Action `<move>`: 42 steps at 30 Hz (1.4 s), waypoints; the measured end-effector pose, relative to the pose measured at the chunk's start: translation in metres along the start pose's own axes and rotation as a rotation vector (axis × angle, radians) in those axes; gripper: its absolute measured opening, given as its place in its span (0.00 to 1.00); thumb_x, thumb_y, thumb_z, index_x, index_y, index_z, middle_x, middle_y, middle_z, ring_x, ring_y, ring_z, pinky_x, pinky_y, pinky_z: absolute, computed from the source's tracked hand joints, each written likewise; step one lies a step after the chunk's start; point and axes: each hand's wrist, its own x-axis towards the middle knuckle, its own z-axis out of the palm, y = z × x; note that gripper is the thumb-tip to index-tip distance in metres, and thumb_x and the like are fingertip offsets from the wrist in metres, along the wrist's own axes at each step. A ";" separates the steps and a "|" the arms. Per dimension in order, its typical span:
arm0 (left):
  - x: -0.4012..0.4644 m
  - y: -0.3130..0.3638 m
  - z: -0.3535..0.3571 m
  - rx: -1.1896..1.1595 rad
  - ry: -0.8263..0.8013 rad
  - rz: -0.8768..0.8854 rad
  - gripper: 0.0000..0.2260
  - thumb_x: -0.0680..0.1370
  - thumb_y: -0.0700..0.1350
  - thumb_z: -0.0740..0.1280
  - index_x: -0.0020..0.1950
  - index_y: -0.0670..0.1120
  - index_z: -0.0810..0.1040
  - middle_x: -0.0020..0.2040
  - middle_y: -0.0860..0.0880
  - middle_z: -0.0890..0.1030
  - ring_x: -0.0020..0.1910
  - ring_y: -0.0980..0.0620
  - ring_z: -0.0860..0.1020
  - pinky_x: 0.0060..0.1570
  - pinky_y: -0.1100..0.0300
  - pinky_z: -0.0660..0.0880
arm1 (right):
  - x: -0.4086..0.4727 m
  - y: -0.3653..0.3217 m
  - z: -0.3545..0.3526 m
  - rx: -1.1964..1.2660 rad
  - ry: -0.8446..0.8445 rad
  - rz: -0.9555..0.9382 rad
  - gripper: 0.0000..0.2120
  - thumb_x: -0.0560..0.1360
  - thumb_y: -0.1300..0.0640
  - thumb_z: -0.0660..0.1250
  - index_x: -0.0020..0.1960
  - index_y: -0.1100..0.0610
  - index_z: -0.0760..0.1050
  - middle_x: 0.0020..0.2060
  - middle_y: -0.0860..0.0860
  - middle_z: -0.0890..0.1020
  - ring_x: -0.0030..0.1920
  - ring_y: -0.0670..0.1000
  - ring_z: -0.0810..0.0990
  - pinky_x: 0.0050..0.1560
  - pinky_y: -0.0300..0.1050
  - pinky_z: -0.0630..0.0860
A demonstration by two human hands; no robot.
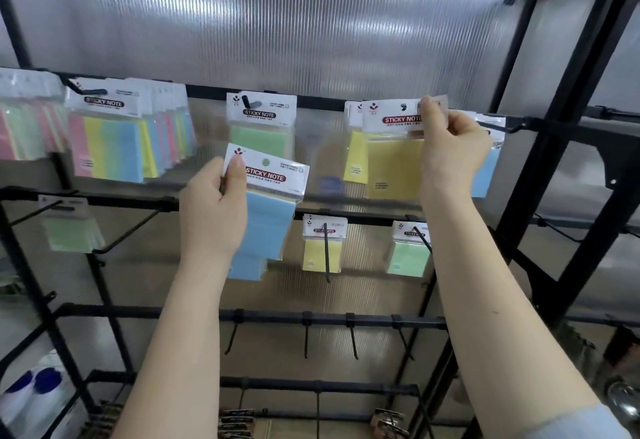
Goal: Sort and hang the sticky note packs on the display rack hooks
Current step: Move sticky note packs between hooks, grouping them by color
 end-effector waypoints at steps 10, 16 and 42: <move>0.013 -0.010 0.013 -0.058 -0.068 -0.002 0.19 0.82 0.47 0.57 0.37 0.35 0.66 0.31 0.46 0.68 0.29 0.59 0.62 0.29 0.66 0.59 | 0.008 0.023 0.014 -0.046 0.025 0.044 0.18 0.75 0.51 0.68 0.30 0.54 0.69 0.26 0.47 0.69 0.27 0.43 0.64 0.28 0.31 0.63; 0.018 -0.015 0.019 -0.066 -0.134 -0.008 0.19 0.82 0.48 0.57 0.40 0.32 0.69 0.34 0.39 0.72 0.33 0.54 0.65 0.32 0.61 0.61 | 0.020 0.033 0.034 0.002 0.069 0.162 0.14 0.76 0.52 0.69 0.32 0.50 0.72 0.29 0.45 0.73 0.30 0.43 0.68 0.30 0.32 0.66; -0.015 0.031 0.060 -0.190 -0.192 0.084 0.21 0.81 0.46 0.60 0.29 0.52 0.61 0.20 0.61 0.67 0.22 0.60 0.64 0.23 0.69 0.56 | 0.019 0.072 -0.082 -0.379 -0.136 0.064 0.13 0.76 0.64 0.60 0.52 0.54 0.82 0.42 0.46 0.83 0.35 0.43 0.78 0.36 0.28 0.72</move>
